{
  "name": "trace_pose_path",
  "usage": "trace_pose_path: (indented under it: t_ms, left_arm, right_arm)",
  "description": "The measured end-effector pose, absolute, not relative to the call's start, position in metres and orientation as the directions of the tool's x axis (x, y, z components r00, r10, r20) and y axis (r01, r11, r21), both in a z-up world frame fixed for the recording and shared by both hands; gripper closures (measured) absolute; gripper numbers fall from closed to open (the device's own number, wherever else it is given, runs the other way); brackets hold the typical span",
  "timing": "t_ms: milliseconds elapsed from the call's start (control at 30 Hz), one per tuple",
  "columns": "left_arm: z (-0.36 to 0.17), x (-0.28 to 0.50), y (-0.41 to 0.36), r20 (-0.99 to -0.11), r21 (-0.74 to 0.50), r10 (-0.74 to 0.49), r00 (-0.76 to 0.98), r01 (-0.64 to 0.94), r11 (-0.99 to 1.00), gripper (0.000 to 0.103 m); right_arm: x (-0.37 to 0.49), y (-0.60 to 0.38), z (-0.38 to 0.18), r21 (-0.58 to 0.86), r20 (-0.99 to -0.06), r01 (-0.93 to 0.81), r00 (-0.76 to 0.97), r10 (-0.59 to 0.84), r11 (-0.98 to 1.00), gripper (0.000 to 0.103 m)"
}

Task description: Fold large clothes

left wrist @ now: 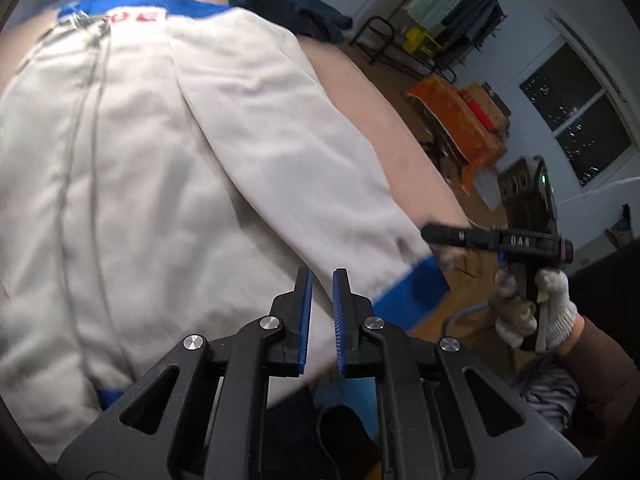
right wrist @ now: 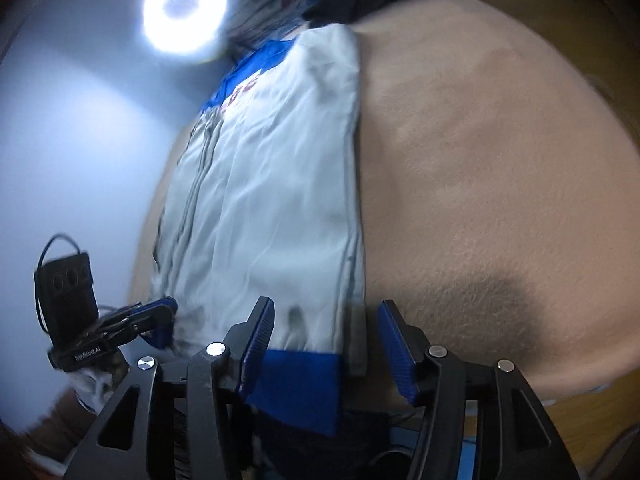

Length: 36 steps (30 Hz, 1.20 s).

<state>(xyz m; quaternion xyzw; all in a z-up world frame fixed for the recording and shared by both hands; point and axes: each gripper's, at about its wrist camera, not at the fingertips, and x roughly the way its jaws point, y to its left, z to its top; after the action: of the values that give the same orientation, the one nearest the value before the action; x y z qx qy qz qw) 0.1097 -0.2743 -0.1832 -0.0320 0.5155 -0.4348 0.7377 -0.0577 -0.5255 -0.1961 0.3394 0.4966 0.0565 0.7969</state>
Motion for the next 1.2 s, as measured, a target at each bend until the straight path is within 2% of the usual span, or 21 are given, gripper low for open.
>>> trace_pose_path:
  t_ms: [267, 333, 467, 567, 633, 667, 733, 867, 933, 1000, 1100, 1200]
  left_arm:
    - [-0.201, 0.14, -0.307, -0.757, -0.443, -0.635, 0.154, 0.594, 0.672, 0.095]
    - [-0.213, 0.144, -0.315, -0.774, -0.439, -0.617, 0.142, 0.582, 0.685, 0.095]
    - [-0.242, 0.145, -0.323, -0.813, -0.417, -0.574, 0.102, 0.585, 0.695, 0.095]
    - [-0.235, 0.144, -0.32, -0.811, -0.415, -0.574, 0.112, 0.582, 0.699, 0.095]
    - [-0.226, 0.137, -0.315, -0.794, -0.421, -0.594, 0.132, 0.585, 0.693, 0.095]
    - [-0.22, 0.131, -0.312, -0.782, -0.425, -0.608, 0.137, 0.595, 0.682, 0.095]
    - [-0.211, 0.117, -0.309, -0.762, -0.435, -0.633, 0.136, 0.617, 0.656, 0.095]
    - [-0.209, 0.096, -0.313, -0.765, -0.438, -0.638, 0.09, 0.652, 0.618, 0.095]
    - [-0.22, 0.092, -0.317, -0.79, -0.413, -0.608, 0.082, 0.662, 0.626, 0.095]
    - [-0.234, 0.092, -0.32, -0.811, -0.41, -0.583, 0.055, 0.658, 0.632, 0.095]
    - [-0.23, 0.097, -0.315, -0.805, -0.446, -0.593, 0.027, 0.631, 0.634, 0.095]
    - [-0.207, 0.102, -0.294, -0.758, -0.507, -0.651, 0.042, 0.59, 0.629, 0.095]
  right_arm:
    - [-0.038, -0.513, -0.222, 0.632, -0.736, 0.233, 0.479, 0.478, 0.739, 0.053]
    - [-0.037, -0.515, -0.223, 0.649, -0.726, 0.241, 0.48, 0.492, 0.722, 0.067]
    - [-0.04, -0.515, -0.224, 0.668, -0.713, 0.255, 0.488, 0.503, 0.699, 0.075]
    - [-0.039, -0.51, -0.219, 0.641, -0.73, 0.245, 0.489, 0.478, 0.728, 0.081]
    - [-0.038, -0.507, -0.213, 0.637, -0.727, 0.232, 0.497, 0.473, 0.736, 0.081]
    - [-0.038, -0.507, -0.212, 0.629, -0.731, 0.225, 0.498, 0.467, 0.744, 0.077]
    - [-0.037, -0.509, -0.215, 0.626, -0.736, 0.243, 0.5, 0.457, 0.741, 0.062]
    - [-0.039, -0.518, -0.231, 0.685, -0.698, 0.299, 0.53, 0.482, 0.664, 0.063]
    - [-0.04, -0.518, -0.23, 0.693, -0.693, 0.308, 0.537, 0.482, 0.652, 0.081]
    - [-0.037, -0.511, -0.222, 0.653, -0.723, 0.302, 0.522, 0.452, 0.695, 0.087]
    - [-0.029, -0.491, -0.201, 0.545, -0.781, 0.256, 0.502, 0.372, 0.799, 0.092]
    - [-0.026, -0.48, -0.182, 0.511, -0.787, 0.245, 0.519, 0.334, 0.824, 0.093]
